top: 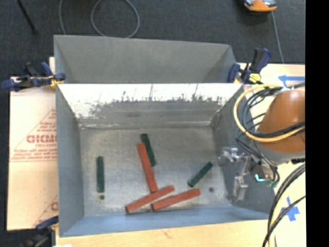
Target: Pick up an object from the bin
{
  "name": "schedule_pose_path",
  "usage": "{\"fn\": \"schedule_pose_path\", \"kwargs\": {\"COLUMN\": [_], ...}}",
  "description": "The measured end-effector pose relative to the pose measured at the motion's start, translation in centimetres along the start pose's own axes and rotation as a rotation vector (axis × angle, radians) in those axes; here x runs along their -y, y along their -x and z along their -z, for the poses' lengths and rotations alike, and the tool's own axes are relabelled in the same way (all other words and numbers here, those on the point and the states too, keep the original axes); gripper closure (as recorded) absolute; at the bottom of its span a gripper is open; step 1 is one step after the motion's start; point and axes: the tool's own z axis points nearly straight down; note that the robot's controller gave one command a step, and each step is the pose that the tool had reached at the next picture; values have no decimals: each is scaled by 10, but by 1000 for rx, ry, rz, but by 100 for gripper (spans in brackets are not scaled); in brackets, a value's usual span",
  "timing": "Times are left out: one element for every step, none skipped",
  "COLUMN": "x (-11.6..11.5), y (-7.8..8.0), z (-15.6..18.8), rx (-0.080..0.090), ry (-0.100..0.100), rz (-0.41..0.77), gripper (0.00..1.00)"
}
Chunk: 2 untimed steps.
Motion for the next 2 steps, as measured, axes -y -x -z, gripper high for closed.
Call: {"fn": "schedule_pose_path", "kwargs": {"x": [-45,-43], "y": [44,45], "z": [-73,-72], "rx": [8,10], "ry": [-1,-3], "rz": [180,182], "gripper": [0,100]}}
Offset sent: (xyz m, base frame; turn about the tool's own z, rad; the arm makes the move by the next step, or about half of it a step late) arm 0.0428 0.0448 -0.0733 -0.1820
